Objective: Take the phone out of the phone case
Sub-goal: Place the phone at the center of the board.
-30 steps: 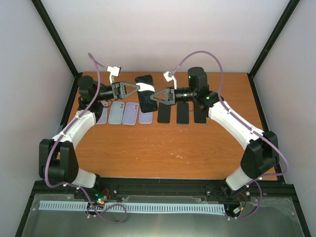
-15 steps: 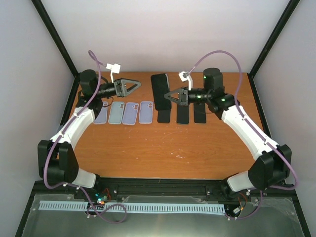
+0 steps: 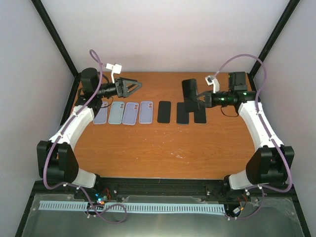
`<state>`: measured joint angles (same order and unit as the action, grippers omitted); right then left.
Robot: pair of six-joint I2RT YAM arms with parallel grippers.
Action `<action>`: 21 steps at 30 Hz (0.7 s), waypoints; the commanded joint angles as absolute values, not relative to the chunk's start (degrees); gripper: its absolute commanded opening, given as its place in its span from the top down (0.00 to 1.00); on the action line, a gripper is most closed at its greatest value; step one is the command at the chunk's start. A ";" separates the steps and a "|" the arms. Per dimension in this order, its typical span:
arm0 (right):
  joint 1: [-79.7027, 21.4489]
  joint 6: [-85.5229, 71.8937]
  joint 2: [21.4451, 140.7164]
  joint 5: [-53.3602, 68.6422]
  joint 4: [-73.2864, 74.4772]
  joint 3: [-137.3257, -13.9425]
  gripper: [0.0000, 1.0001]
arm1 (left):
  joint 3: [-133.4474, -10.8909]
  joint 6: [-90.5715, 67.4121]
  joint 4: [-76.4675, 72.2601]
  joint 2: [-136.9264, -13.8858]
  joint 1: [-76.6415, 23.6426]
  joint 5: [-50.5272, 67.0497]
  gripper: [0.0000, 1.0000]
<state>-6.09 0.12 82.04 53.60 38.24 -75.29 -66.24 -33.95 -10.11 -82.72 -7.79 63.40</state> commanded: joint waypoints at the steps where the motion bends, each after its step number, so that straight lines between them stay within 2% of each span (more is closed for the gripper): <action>1: 1.19 13.38 85.23 53.39 50.41 -77.52 0.97 | -68.74 -31.24 -9.05 -81.85 -8.09 63.01 0.00; 9: 12.68 21.21 94.32 51.11 56.21 -78.53 0.97 | -68.55 -32.05 -9.58 -82.62 -8.11 62.60 0.00; 21: 17.63 22.89 108.20 44.34 56.93 -85.77 0.97 | -68.53 -32.58 -9.49 -82.86 -8.07 62.48 0.00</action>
